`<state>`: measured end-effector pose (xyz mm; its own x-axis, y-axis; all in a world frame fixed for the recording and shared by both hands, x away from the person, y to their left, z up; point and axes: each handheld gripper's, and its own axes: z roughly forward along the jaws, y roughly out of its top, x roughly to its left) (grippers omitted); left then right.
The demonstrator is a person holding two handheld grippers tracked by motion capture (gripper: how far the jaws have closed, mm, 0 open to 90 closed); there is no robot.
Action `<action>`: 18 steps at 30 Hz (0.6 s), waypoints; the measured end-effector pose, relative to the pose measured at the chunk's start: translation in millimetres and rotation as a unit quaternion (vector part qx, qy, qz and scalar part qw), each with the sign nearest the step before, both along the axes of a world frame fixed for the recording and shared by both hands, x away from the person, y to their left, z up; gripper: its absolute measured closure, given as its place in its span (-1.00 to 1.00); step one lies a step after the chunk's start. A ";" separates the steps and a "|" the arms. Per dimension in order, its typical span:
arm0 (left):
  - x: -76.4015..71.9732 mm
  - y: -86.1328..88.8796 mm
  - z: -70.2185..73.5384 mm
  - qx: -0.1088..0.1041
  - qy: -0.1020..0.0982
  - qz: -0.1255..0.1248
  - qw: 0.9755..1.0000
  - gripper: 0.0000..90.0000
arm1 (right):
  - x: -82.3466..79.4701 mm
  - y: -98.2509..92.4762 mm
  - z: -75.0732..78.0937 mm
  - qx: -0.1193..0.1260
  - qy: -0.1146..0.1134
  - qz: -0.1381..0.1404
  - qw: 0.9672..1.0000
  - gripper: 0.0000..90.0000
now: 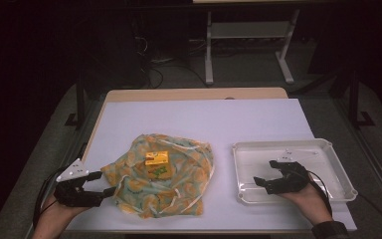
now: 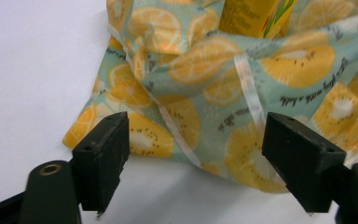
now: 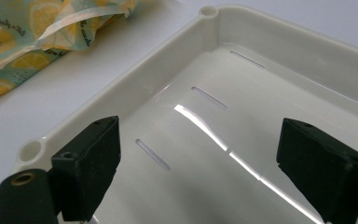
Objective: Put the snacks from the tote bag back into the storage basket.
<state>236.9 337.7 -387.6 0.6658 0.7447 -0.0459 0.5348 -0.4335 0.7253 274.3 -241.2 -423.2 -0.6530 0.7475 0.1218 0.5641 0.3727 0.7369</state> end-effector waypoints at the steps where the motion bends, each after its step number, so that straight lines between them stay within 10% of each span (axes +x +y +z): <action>1: 1.7 -1.0 3.6 0.000 -0.003 -0.001 1.000 -0.44 | -0.1 0.5 -0.2 0.000 0.002 0.001 1.000 -0.70; 18: 21.0 -25.5 24.6 -0.028 -0.012 -0.031 0.999 0.27 | 0.9 0.6 -1.1 -0.001 0.007 0.000 1.000 -0.70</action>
